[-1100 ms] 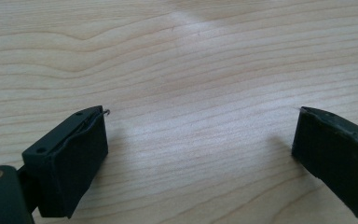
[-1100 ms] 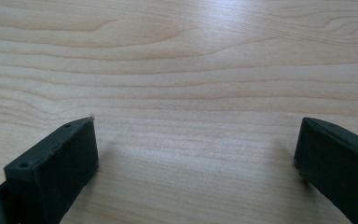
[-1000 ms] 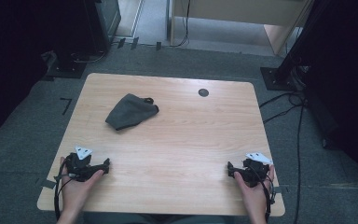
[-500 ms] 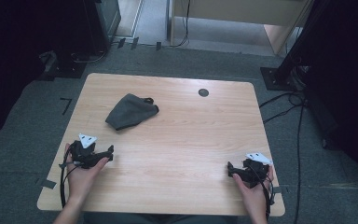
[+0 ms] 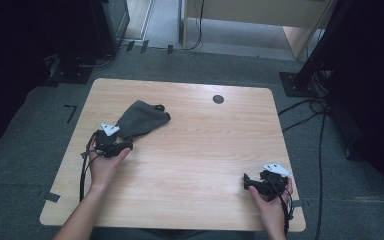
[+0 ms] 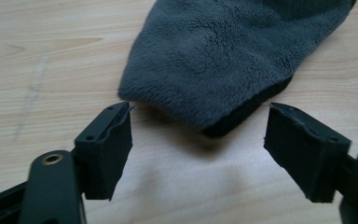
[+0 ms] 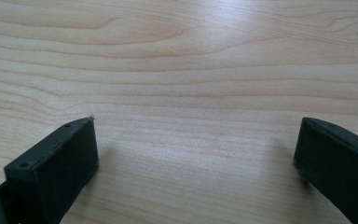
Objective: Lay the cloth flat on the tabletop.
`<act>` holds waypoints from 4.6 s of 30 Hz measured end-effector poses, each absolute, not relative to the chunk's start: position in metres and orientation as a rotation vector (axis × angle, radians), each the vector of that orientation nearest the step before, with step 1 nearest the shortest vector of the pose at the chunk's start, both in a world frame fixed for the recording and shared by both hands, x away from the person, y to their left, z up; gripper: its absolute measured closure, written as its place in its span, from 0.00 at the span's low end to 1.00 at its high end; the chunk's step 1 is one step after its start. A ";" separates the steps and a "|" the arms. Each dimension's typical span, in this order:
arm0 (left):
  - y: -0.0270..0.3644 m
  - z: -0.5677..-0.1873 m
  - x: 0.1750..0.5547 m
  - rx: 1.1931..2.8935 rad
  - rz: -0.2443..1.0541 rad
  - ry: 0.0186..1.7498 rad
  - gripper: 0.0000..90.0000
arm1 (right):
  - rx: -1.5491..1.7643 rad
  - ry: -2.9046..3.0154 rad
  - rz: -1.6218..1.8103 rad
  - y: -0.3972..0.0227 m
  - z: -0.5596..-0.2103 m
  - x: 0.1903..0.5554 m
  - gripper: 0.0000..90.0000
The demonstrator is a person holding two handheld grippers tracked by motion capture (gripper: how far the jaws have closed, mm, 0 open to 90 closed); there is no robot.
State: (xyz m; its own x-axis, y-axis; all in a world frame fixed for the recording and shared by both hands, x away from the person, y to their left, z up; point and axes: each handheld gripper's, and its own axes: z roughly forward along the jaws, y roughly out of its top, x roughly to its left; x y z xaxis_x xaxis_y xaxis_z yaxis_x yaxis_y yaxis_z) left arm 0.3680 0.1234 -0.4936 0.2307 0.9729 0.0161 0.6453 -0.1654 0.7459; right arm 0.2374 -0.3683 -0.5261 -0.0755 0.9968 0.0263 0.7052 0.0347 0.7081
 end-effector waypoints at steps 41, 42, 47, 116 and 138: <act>0.075 -0.493 0.268 1.951 0.443 1.103 0.93 | 1.337 2.037 1.137 -0.248 -0.474 0.257 0.44; 0.074 -0.495 0.265 1.954 0.435 1.098 0.93 | 1.332 2.042 1.141 -0.243 -0.474 0.261 0.45; 0.069 -0.497 0.251 1.986 0.409 1.050 0.93 | 1.328 2.076 1.157 -0.220 -0.479 0.279 0.50; 0.119 -0.467 0.255 1.667 0.419 1.247 0.61 | 1.194 1.991 1.320 -0.186 -0.389 0.337 0.61; 0.081 -0.512 0.292 1.971 0.449 1.278 0.69 | 1.621 2.044 1.061 -0.232 -0.504 0.367 0.72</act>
